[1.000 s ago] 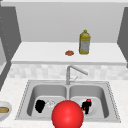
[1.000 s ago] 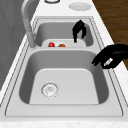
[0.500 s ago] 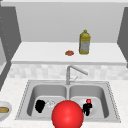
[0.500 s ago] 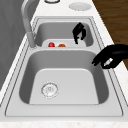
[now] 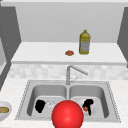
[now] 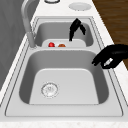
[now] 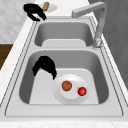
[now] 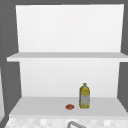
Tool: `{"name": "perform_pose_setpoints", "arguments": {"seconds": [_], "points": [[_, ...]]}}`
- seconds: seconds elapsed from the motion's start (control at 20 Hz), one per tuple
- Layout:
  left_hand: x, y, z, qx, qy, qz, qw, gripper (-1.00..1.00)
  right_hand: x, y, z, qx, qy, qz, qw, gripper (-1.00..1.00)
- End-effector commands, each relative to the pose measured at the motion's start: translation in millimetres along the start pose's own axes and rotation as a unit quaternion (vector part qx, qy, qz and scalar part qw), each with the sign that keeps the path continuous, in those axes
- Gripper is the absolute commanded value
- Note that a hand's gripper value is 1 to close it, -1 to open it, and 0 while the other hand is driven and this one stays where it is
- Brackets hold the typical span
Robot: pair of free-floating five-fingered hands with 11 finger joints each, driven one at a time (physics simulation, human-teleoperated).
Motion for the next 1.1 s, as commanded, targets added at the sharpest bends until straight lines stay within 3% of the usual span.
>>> {"name": "perform_pose_setpoints", "arguments": {"seconds": [0.0, 0.45, 1.05], "points": [[0, 0, 0, 0.000, 0.000, 0.000, 1.0000, 0.00, -3, -17, -13, 0.015, -0.007, 0.020, 0.9997, -1.00], [0, 0, 0, 0.000, 0.000, 0.000, 1.0000, 0.00, -14, -32, -91, 0.010, 0.013, 0.041, 0.9990, -1.00], [0, 0, 0, 0.000, 0.000, 0.000, 1.0000, 0.00, -53, -25, -184, 0.015, -0.003, 0.035, 0.9993, -1.00]]}}
